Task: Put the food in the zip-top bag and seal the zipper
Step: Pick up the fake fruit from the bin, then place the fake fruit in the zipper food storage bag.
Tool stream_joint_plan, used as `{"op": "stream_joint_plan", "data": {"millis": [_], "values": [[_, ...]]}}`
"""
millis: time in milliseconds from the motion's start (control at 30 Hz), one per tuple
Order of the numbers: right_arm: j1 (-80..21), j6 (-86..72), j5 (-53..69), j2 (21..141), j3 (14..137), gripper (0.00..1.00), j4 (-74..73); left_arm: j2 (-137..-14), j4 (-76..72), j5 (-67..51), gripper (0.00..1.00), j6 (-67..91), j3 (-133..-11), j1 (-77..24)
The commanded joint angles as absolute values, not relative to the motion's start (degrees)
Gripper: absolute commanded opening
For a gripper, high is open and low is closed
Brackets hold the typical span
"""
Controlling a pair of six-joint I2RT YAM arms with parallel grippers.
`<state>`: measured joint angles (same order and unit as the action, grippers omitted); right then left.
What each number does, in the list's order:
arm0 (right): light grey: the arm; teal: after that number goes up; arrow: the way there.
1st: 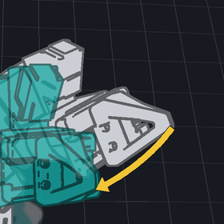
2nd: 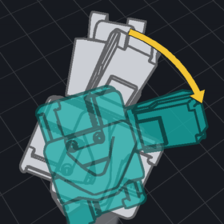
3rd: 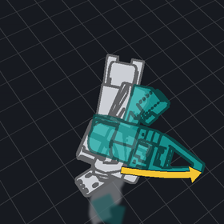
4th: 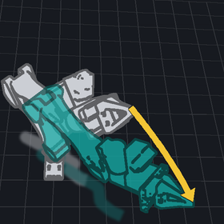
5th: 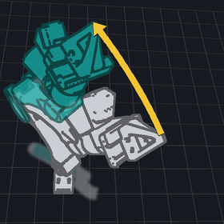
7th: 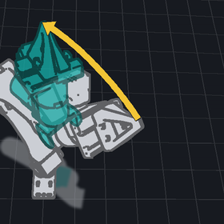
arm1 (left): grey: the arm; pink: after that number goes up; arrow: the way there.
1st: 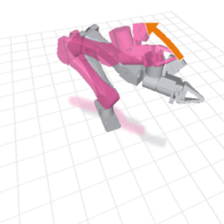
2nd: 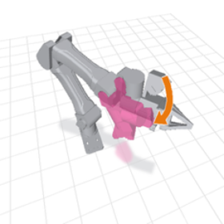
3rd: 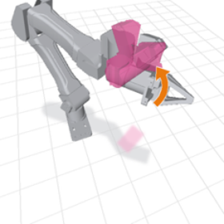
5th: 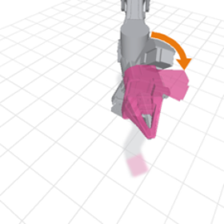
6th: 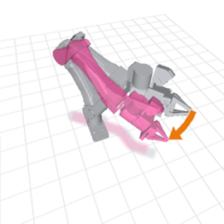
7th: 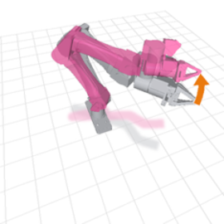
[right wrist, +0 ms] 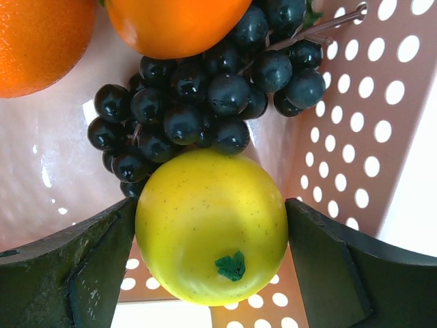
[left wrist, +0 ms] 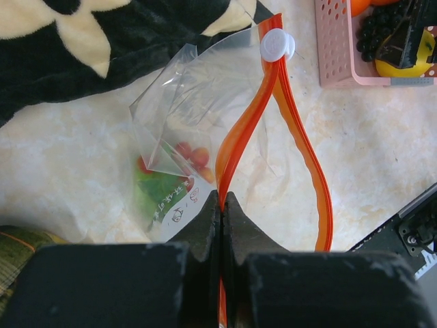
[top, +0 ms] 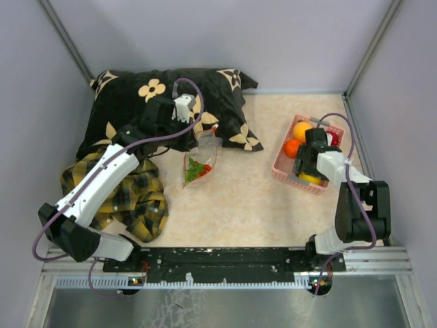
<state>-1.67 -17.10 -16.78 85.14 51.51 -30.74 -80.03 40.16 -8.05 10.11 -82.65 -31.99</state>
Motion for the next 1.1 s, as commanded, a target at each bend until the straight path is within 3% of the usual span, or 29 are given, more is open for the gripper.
{"op": "stream_joint_plan", "data": {"millis": [0,100,333,767,1067], "values": [[-1.14,-17.57,-13.96,86.51,49.75,0.86,-28.16,-79.54,38.51,-9.18,0.00,9.23,-82.27,-31.73],[-1.13,-17.64,-13.58,86.87,49.40,0.84,-27.82,-79.58,38.52,-9.23,0.00,9.30,-82.27,-31.74],[-1.14,-17.43,-14.81,82.73,50.56,0.63,-29.86,-79.45,38.41,-9.40,0.00,9.40,-82.18,-31.69],[-2.46,-16.89,-16.03,68.88,54.94,0.56,-33.58,-79.34,38.25,-9.57,0.00,9.54,-82.18,-31.56],[-13.30,-17.18,-15.79,62.18,63.45,0.53,-35.28,-79.37,38.23,-9.62,0.00,9.58,-82.28,-31.47]]}}
